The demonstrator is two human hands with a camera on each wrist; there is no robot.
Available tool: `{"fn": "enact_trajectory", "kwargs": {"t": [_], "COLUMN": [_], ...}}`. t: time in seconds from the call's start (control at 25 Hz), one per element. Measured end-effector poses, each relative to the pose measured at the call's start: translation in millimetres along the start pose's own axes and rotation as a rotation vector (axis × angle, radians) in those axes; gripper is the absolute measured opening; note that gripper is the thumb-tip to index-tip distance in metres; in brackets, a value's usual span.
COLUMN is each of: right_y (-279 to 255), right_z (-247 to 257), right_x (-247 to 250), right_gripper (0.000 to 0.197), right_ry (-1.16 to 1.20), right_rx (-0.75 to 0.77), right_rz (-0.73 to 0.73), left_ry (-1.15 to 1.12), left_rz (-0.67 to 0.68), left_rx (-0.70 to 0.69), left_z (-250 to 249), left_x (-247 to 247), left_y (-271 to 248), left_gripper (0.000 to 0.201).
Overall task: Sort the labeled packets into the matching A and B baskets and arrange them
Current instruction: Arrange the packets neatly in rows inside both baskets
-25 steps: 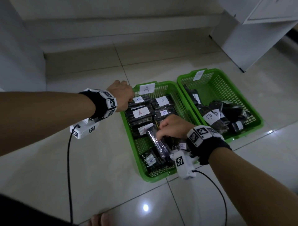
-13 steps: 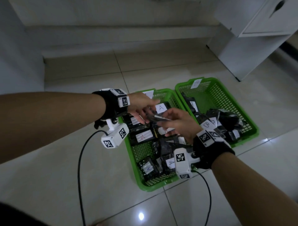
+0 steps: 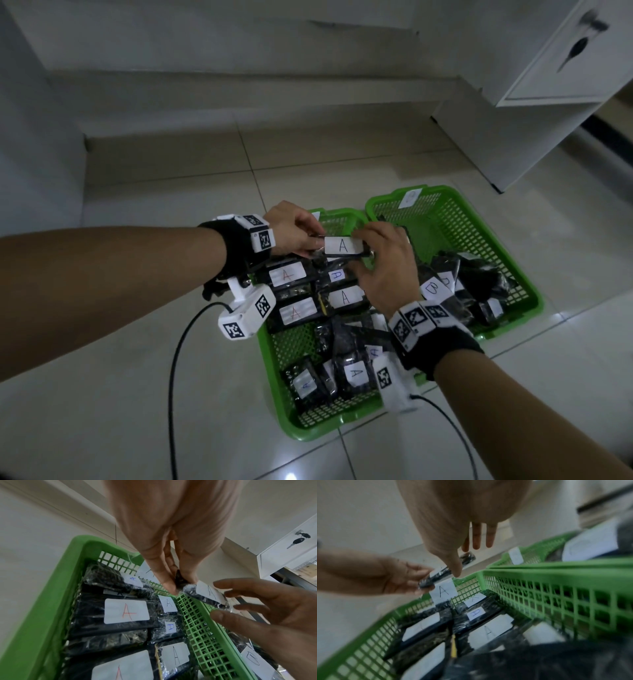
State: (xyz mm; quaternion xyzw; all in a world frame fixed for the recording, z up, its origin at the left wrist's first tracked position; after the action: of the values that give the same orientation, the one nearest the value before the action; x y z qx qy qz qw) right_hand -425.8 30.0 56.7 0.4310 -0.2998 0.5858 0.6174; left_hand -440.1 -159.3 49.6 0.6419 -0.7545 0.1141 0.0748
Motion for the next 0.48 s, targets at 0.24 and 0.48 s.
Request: {"fn": "enact_trajectory", "kwargs": {"t": [0.24,0.48], "right_y": [39,61], "right_z": [1,8], "right_x": [-9,-35], "right_gripper": [0.036,0.022], "right_ry": [-0.344,-0.526], "right_rx": [0.127,0.055], "right_rz": [0.088,0.256], "left_ry": [0.382,1.232], "left_rz": [0.040,0.565], "left_rx": [-0.125,-0.081], "left_z": [-3,32], "left_x": [10,8], "left_y": [17,12], "left_gripper": [0.024,0.064]}}
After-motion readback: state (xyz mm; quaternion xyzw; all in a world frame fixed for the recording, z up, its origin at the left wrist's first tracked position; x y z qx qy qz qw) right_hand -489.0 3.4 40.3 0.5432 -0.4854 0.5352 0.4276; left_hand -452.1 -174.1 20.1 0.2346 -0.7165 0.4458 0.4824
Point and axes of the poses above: each hand's wrist, its own y-axis towards the middle knuckle, its own x-axis out of the back of the hand, z = x × y, the point moved 5 cm from there along y, towards the middle knuckle, and after that the axes turned 15 degrees about -x, right-handed, at the moved point
